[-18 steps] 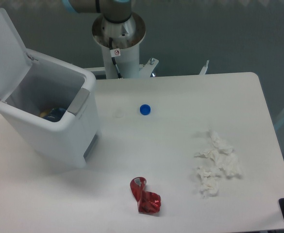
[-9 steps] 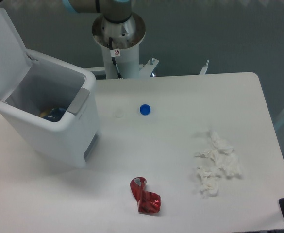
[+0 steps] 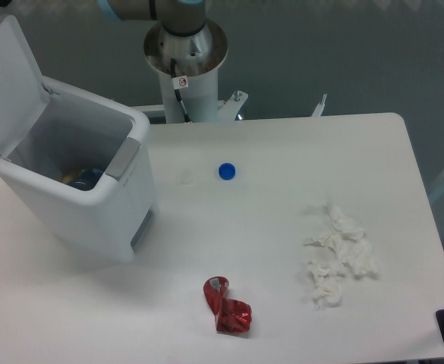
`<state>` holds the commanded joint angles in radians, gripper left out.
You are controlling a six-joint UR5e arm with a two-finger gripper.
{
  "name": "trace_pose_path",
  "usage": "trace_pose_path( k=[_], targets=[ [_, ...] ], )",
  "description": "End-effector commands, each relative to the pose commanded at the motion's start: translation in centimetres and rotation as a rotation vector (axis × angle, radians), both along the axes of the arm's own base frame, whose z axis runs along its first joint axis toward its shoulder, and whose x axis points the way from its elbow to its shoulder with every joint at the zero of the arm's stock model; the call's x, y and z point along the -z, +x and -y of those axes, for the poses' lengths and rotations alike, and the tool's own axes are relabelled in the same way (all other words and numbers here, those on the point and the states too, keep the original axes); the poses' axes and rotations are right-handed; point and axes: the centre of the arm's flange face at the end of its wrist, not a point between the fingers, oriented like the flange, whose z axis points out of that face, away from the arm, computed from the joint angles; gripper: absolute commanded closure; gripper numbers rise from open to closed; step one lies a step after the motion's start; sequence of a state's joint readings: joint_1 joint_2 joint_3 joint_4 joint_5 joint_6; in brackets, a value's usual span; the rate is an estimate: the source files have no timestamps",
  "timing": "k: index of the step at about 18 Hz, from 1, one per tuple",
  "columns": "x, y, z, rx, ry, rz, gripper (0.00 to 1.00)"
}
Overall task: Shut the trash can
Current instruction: 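Lower the gripper down behind the raised trash can lid, then push the white lid forward and down onto the trash can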
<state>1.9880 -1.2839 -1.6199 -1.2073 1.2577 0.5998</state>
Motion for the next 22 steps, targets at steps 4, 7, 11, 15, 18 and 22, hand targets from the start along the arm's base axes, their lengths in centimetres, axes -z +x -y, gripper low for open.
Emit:
trace_pose_path(
  k=[4, 7, 11, 15, 18, 22],
  targets=[
    [0.5, -0.7, -0.6, -0.018, -0.018, -0.022, 0.96],
    [0.7, -1.3, -1.1, -0.032, -0.029, -0.033, 0.96],
    [0.6, -3.0, -1.1, -0.071, -0.03, -0.037, 0.96],
    [0.7, -4.4, -0.9, -0.103, -0.032, -0.036, 0.96],
    [2.0, -5.3, -1.9, -0.111, -0.058, -0.022, 0.96],
    [2.7, -6.2, -2.6, -0.12, -0.074, -0.015, 0.96]
  ],
)
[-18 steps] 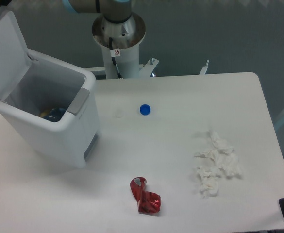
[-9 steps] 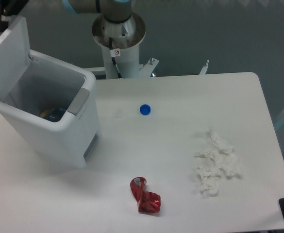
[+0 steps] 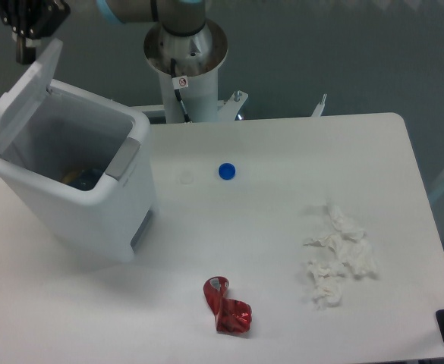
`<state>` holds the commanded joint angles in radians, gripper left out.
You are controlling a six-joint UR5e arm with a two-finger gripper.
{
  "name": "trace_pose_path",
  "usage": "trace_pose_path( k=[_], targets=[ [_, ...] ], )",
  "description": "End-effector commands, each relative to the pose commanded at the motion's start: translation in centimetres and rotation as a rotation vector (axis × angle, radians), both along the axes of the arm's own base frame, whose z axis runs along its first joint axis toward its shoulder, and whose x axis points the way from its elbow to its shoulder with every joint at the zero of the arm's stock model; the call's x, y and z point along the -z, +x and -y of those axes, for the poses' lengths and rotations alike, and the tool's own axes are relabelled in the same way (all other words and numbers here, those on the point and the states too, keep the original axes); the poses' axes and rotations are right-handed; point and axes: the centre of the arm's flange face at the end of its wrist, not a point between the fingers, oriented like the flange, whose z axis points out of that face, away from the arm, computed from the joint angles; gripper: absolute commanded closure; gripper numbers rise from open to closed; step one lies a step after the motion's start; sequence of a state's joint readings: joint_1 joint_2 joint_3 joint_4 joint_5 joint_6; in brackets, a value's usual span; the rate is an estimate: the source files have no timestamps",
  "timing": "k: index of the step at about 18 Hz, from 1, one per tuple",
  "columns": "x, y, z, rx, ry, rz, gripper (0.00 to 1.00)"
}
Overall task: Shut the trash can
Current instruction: 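Push the white lid forward and down onto the trash can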
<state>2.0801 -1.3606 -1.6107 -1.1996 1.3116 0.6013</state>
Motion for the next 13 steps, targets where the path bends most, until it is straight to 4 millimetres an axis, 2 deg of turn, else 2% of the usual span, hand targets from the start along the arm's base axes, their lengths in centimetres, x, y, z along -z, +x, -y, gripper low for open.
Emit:
trace_pose_path(
  k=[2, 7, 13],
  targets=[
    [0.7, -0.5, -0.6, -0.003, -0.015, 0.008, 0.96],
    [1.0, -1.9, -0.5, -0.031, -0.019, 0.011, 0.96],
    [3.4, -4.0, -2.0, -0.054, -0.059, 0.033, 0.96]
  ],
)
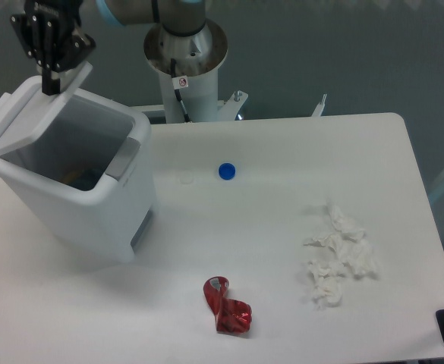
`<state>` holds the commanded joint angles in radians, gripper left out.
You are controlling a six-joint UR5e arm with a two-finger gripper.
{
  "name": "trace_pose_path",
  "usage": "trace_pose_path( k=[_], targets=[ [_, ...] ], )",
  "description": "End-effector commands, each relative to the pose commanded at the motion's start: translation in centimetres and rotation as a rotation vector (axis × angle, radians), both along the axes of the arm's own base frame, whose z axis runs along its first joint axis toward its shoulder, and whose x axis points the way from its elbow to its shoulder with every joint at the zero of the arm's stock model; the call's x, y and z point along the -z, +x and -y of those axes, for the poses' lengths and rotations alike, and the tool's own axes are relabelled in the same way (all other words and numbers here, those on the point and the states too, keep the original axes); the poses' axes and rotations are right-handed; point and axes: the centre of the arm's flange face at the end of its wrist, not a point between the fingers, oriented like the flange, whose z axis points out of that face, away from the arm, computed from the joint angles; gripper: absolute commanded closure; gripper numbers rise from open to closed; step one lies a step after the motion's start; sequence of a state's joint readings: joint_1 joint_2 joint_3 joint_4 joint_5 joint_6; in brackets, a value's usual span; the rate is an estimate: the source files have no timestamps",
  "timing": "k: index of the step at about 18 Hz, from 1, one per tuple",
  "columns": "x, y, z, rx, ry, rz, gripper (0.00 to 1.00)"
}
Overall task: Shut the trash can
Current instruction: 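Push the white lid forward and down onto the trash can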
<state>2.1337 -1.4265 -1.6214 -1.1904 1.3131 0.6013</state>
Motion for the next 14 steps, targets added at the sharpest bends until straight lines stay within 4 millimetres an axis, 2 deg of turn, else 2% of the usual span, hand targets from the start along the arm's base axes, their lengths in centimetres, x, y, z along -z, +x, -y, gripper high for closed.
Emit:
trace_pose_path(
  k=[3, 7, 10, 14],
  targets=[
    [1.8, -0.1, 0.1, -0.002, -0.029, 0.017, 0.95],
    [2.2, -1.4, 0.4, -0.028, -0.034, 0.021, 0.95],
    [2.3, -1.6, 0.3, -0.031, -0.036, 0.023, 0.95],
    [3.7, -2.3, -0.4, -0.035, -0.061, 0.038, 0.95]
  ],
)
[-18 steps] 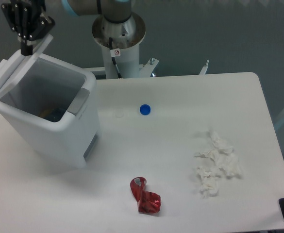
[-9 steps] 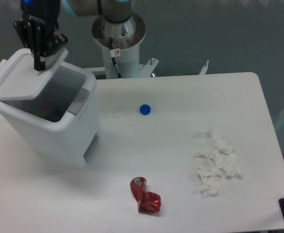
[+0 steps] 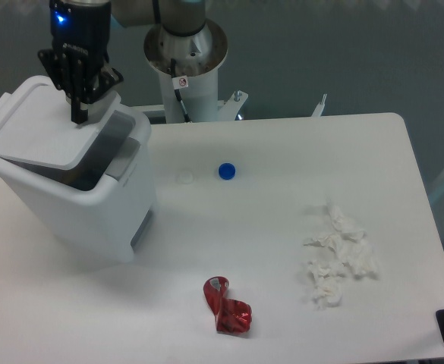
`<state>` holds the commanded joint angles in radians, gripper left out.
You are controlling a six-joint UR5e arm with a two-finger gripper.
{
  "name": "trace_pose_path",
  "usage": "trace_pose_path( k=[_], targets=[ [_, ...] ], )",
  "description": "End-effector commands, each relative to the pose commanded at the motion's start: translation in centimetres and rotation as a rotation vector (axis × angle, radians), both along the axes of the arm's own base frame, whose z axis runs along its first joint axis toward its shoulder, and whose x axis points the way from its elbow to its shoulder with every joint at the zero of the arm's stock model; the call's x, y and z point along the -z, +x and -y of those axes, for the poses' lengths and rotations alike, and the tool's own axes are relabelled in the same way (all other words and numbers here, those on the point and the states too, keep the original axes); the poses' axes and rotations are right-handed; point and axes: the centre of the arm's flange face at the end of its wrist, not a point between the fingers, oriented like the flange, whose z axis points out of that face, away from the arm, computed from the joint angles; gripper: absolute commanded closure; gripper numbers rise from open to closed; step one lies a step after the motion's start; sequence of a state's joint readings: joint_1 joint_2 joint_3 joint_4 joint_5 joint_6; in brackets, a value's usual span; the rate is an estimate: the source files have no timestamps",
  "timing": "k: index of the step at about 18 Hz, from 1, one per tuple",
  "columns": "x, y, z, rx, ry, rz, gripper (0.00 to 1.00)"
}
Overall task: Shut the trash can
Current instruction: 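Push the white lid forward and down onto the trash can, then hold the gripper pressed on the closed lid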
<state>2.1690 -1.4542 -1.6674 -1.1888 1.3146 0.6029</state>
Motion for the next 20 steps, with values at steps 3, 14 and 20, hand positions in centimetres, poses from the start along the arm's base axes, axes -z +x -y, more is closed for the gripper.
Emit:
trace_pose_path(
  k=[3, 14, 20],
  targets=[
    [0.7, -0.4, -0.4, -0.006, -0.019, -0.006, 0.95],
    [2.3, -1.3, -1.5, -0.011, -0.043, 0.001, 0.94],
    [2.9, -1.6, -1.8, -0.011, -0.053, 0.007, 0.93]
  ],
)
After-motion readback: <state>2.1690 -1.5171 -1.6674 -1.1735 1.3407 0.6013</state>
